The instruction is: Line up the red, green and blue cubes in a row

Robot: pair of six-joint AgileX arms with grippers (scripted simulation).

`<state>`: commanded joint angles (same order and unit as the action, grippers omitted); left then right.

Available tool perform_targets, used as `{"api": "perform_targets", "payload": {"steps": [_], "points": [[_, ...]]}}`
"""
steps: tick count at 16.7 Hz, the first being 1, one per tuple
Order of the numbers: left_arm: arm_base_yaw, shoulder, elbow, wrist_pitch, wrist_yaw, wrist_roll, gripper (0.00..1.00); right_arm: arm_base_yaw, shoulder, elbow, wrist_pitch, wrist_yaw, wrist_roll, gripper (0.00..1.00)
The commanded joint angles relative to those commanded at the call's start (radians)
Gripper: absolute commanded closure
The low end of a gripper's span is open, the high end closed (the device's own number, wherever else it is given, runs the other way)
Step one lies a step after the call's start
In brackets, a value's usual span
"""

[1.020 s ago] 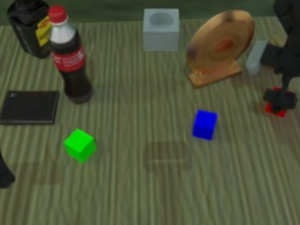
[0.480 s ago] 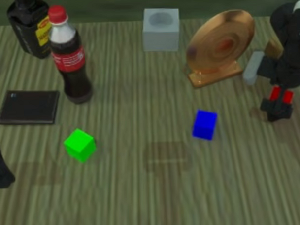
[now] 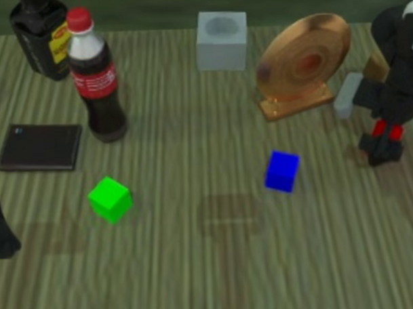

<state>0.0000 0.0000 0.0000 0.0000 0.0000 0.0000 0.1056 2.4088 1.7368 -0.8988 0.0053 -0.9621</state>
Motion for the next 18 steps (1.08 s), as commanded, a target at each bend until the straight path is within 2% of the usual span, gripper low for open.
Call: {"api": "perform_targets", "payload": {"steps": [4,5,12,18], "points": [[0.0,0.0,0.0,0.0,0.0,0.0,0.0,0.0,0.0,0.0,0.0,0.0,0.0,0.98],[0.0,0.0,0.0,0.0,0.0,0.0,0.0,0.0,0.0,0.0,0.0,0.0,0.0,1.0],[0.0,0.0,0.0,0.0,0.0,0.0,0.0,0.0,0.0,0.0,0.0,0.0,0.0,1.0],[0.0,0.0,0.0,0.0,0.0,0.0,0.0,0.002,-0.074,0.073,-0.143,-0.009,0.014,1.0]]}}
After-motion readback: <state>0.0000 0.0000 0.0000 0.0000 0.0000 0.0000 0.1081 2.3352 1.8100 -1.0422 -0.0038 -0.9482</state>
